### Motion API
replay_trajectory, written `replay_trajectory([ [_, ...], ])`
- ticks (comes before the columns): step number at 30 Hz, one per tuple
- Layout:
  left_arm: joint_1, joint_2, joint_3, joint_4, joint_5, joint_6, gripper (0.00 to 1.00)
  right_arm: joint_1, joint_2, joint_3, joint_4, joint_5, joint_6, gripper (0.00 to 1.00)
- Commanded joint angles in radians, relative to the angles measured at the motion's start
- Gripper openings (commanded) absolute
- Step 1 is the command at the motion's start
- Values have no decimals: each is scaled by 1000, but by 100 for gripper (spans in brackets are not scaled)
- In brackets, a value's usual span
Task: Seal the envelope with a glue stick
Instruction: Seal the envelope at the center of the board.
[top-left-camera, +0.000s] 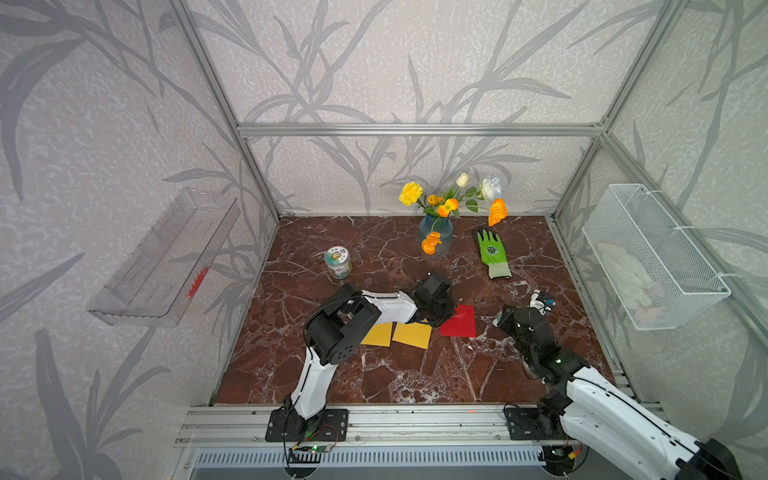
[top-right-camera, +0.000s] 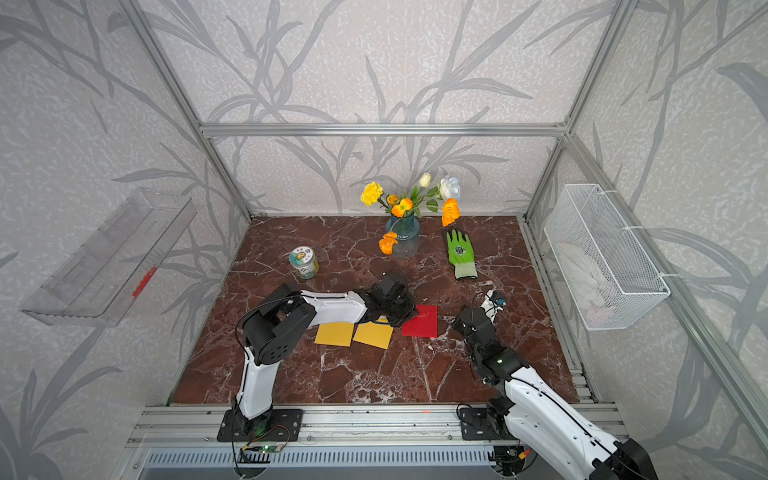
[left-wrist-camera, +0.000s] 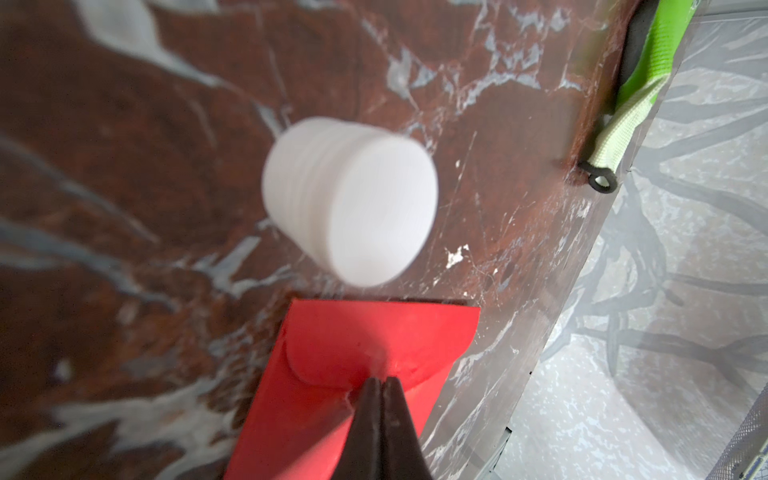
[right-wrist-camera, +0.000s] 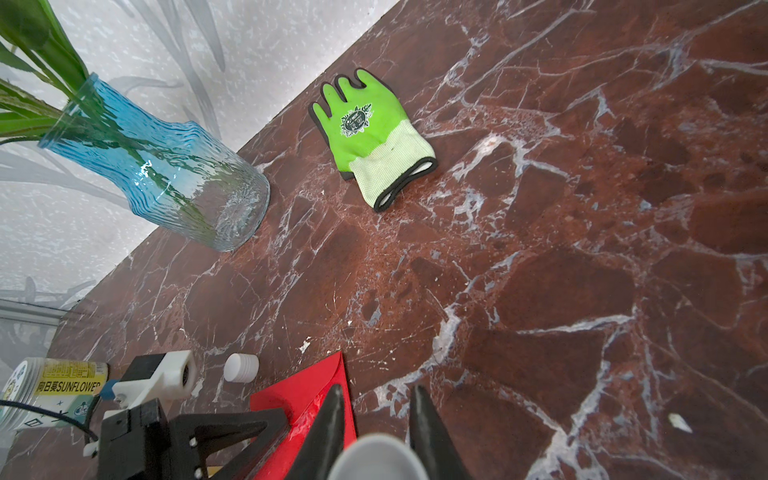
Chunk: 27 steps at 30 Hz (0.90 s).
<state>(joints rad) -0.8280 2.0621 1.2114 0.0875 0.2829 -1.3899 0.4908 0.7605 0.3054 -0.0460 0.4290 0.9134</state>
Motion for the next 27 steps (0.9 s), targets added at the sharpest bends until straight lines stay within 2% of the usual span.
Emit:
replay_trajectory([
  [1, -1, 22, 0, -107, -17, 2, 0, -5, 7, 16, 38, -21, -24, 0],
  [6, 1, 11, 47, -134, -2, 35, 1, -5, -2, 26, 26, -19, -34, 0],
  [17, 15, -22, 49, -123, 27, 52, 17, -6, 19, 32, 38, -21, -33, 0],
  [27, 34, -60, 83, -119, 55, 79, 18, -4, 30, 32, 41, -27, -30, 0],
])
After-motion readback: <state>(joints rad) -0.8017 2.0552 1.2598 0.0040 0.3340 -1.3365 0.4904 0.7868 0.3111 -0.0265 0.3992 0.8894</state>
